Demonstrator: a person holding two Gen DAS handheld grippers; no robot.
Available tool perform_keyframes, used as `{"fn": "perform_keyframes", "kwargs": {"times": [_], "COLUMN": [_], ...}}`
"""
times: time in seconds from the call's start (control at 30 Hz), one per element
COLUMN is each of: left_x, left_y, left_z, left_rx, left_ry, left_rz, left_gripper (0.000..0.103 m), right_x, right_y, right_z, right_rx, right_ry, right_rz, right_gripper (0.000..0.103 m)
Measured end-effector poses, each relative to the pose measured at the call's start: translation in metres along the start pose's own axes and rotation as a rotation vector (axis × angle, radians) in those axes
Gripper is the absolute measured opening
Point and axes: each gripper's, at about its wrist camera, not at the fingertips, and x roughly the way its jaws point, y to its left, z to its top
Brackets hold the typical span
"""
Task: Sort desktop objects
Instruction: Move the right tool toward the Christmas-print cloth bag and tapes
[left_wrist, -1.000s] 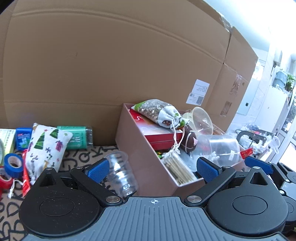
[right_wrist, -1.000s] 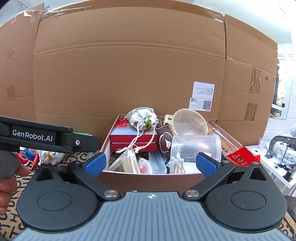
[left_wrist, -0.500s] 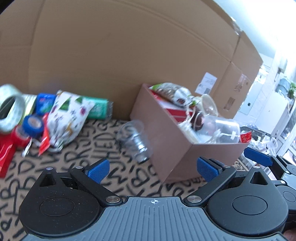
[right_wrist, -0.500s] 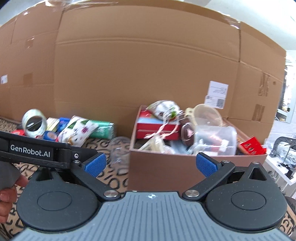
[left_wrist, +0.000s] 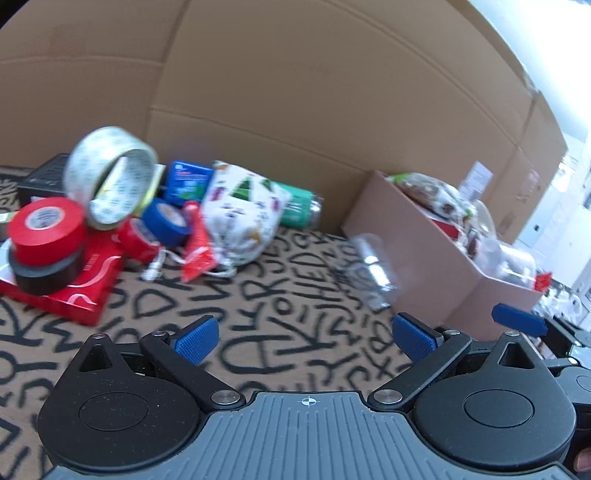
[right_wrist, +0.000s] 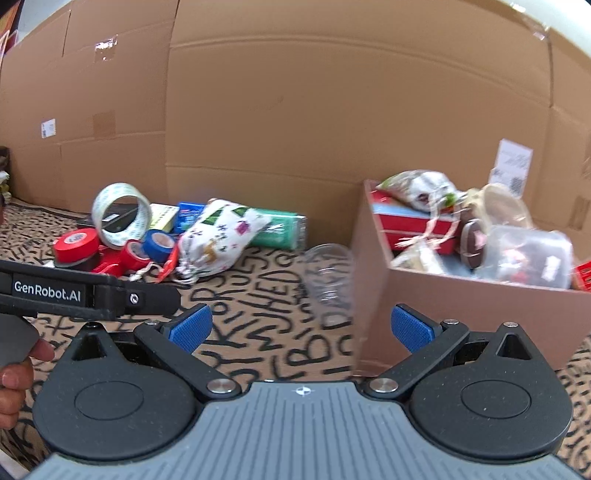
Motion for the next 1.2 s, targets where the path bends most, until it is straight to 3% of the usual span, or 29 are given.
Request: {"fn": "perform_keyframes", "kwargs": {"times": [0.3,0.53,0.7,0.87,1.0,1.2], "left_x": [0.008,0.032,0.046,0.06,0.063,0.069], "left_y": [0.052,0.082,0.089,0.091,0.096,0.105], "left_z": [0.026,0.043,0.051,0.058,0.061,0.065], "left_rx": [-0.039,-0.05,-0.037,0.009,0.009,-0.003], "left_ry": [-0.016,-0.01,-0.015,-0.013,-0.019,-0.012], "left_rz": [0.021,0.068,0.074,0.093,0.104,0.147], "left_gripper": [0.102,0.094,0.091,0.087,0.084,0.064], "right_x": [0.039,0.07,0.092,0.113,0.123,0.138], "right_y": [0.022,0.052,0.073,0.08,0.088,0.097], "right_z": [0.004,0.012,0.016,0.019,0.019,0.022], "right_rx": [0.013,-0.06,-0.115,-0.08,-0.086,-0.086], "right_ry": [0.054,0.057,0.048,0.082,0.093,0.102], "right_rz": [0.073,0.113,0.143,0.213,0.247,0.275], "right_gripper": [0.102,0.101,0.086,0.066,0.057,0.047]}}
